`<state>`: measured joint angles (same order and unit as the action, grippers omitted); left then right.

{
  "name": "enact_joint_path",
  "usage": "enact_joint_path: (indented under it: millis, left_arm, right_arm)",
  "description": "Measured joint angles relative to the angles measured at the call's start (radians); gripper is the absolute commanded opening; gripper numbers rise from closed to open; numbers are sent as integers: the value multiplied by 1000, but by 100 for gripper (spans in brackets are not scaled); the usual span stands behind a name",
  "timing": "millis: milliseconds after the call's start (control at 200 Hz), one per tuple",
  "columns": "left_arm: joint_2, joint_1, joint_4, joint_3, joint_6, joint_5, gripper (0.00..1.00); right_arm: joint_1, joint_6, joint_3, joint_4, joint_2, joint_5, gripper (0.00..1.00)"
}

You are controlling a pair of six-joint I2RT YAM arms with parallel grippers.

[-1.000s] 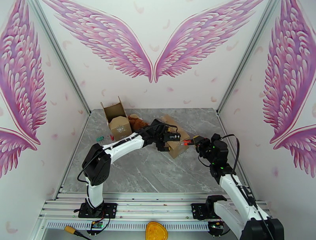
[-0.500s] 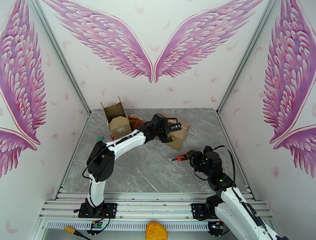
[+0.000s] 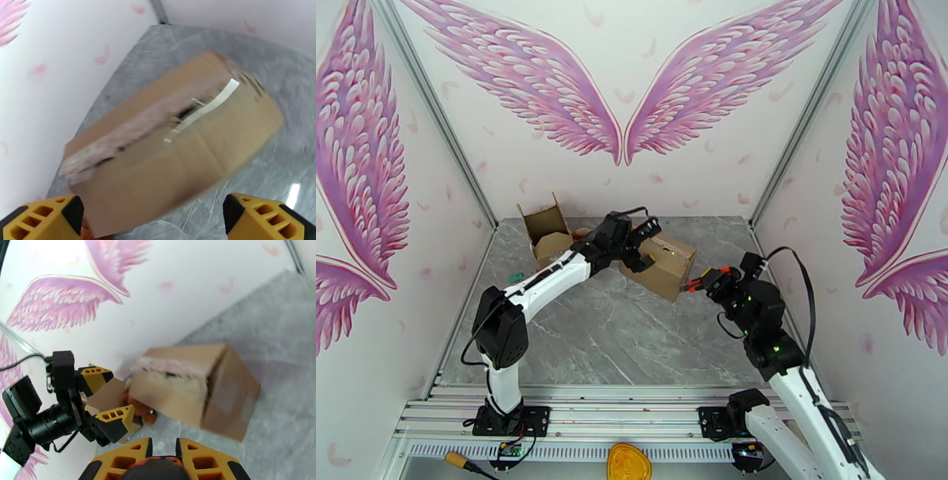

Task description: Unpack the express box

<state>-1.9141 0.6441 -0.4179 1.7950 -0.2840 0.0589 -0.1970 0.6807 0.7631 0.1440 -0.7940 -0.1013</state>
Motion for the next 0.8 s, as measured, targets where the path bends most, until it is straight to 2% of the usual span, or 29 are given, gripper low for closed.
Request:
enact_joint_path:
  millis: [165,310,455,590,695,800]
  left_arm:
    - [-32,-88,-90,195,296,-4,98]
    - [-91,-113,-170,262,459,0,98]
    - [-146,-110,-242,264,526,8,98]
    - [-161,-110,-281,264,554,11,98]
    - [-160,-110,-289,266,562,22,99]
    - [-160,-111,-296,266,565,29,99]
  right_arm:
    - [9,-218,187,-42,-185,-2,0]
    - [96,-282,340,28,-348,-30,0]
    - [240,-229,380,87,-450,-161,0]
    - [357,-122,296,103,-485,-331,1]
    - [397,-74,228,120,-555,-453,2]
    - [405,-71,173,145,-653,-513,2]
